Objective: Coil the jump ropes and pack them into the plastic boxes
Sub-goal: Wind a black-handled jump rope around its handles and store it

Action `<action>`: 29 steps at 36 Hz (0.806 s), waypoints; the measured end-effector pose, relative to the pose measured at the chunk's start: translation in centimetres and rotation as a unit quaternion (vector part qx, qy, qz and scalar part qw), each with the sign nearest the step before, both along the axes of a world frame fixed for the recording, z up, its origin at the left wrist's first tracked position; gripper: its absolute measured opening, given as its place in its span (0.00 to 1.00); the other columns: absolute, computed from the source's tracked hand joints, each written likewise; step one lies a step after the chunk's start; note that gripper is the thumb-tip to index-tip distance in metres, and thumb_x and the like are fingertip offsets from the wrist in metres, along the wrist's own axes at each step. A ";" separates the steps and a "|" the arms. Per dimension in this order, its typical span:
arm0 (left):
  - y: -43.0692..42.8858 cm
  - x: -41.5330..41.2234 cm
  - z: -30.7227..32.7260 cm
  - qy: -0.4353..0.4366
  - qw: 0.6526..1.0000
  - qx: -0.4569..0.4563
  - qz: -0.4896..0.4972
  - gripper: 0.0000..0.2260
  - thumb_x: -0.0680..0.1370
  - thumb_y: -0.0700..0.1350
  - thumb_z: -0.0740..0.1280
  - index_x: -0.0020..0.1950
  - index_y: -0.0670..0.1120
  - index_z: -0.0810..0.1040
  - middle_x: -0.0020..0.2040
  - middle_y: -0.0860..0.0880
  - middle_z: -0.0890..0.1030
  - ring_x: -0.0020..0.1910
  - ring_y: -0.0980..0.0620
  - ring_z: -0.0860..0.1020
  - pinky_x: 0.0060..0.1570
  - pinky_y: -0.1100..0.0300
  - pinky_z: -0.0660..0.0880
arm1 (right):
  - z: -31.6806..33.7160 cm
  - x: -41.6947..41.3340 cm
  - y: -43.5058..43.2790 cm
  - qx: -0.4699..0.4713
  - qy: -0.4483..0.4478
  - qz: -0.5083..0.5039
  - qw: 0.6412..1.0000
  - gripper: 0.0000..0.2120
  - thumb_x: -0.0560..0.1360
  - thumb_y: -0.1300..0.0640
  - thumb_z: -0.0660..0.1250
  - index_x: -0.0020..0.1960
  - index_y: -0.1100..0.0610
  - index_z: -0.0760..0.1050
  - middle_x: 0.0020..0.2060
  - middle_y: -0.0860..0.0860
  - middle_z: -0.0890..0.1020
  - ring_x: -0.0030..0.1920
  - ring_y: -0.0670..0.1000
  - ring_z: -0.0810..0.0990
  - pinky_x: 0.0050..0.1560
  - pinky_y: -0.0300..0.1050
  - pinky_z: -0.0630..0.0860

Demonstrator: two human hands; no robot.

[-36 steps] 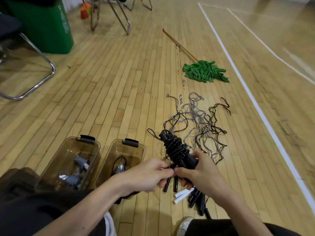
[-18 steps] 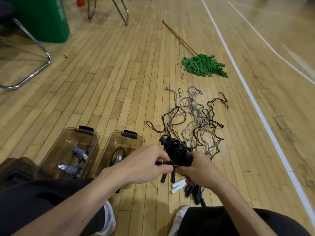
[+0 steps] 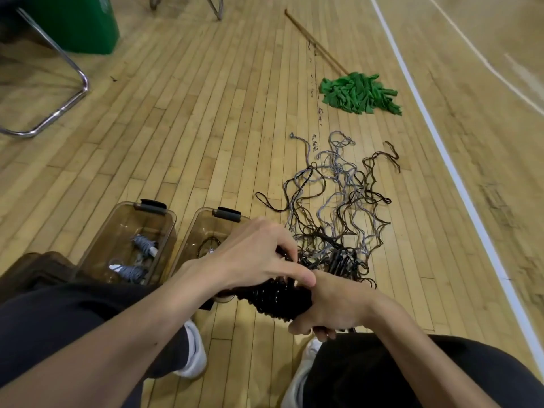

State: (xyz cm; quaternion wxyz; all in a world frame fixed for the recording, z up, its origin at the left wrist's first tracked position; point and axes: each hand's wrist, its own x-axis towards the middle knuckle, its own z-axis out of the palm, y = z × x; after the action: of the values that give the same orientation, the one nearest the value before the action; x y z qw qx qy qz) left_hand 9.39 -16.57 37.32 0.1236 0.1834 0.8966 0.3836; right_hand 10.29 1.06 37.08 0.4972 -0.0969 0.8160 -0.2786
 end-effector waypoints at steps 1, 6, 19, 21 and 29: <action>0.0 0.0 0.0 -0.010 1.000 0.007 0.004 0.18 0.65 0.67 0.74 0.36 0.53 0.84 0.34 0.52 0.81 0.36 0.57 0.74 0.36 0.65 0.63 | 0.3 0.1 -0.1 -0.009 -0.005 0.007 1.000 0.14 0.74 0.65 0.73 0.56 0.69 0.76 0.23 0.46 0.77 0.22 0.44 0.74 0.26 0.36 0.72; -0.2 -0.3 0.0 -0.072 0.997 0.042 0.006 0.18 0.63 0.66 0.77 0.32 0.52 0.83 0.31 0.57 0.78 0.33 0.60 0.72 0.38 0.60 0.67 | 1.2 0.3 -0.2 -0.043 -0.050 0.045 0.997 0.10 0.74 0.63 0.75 0.51 0.65 0.78 0.26 0.48 0.79 0.24 0.45 0.74 0.27 0.35 0.72; -1.0 -1.2 -0.5 -0.220 0.959 0.180 0.006 0.15 0.80 0.43 0.67 0.38 0.34 0.76 0.27 0.54 0.74 0.28 0.64 0.73 0.33 0.71 0.71 | 3.1 -0.4 1.7 -0.311 -0.083 -0.050 0.946 0.05 0.72 0.68 0.73 0.42 0.61 0.79 0.31 0.52 0.80 0.30 0.47 0.79 0.30 0.37 0.75; -1.1 -1.0 -0.5 -0.256 0.956 0.143 0.024 0.09 0.82 0.34 0.63 0.44 0.29 0.76 0.30 0.53 0.72 0.30 0.66 0.70 0.38 0.73 0.70 | 2.8 -0.6 1.9 -0.326 -0.063 -0.098 0.938 0.06 0.70 0.64 0.75 0.43 0.64 0.78 0.32 0.56 0.79 0.30 0.49 0.78 0.29 0.38 0.74; 0.3 -0.4 -1.2 -0.264 0.951 0.137 0.088 0.12 0.85 0.43 0.57 0.45 0.42 0.73 0.26 0.52 0.68 0.23 0.56 0.63 0.23 0.65 0.60 | 1.9 -1.1 2.2 -0.304 -0.053 -0.223 0.925 0.07 0.72 0.67 0.74 0.47 0.65 0.76 0.35 0.55 0.81 0.30 0.49 0.76 0.28 0.39 0.69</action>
State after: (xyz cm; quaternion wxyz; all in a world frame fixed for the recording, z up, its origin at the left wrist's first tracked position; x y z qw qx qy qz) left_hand 9.00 -16.26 36.16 0.2951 0.0112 0.7835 0.5467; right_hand 9.20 3.24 38.94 0.4115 -0.0443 0.6650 -0.6217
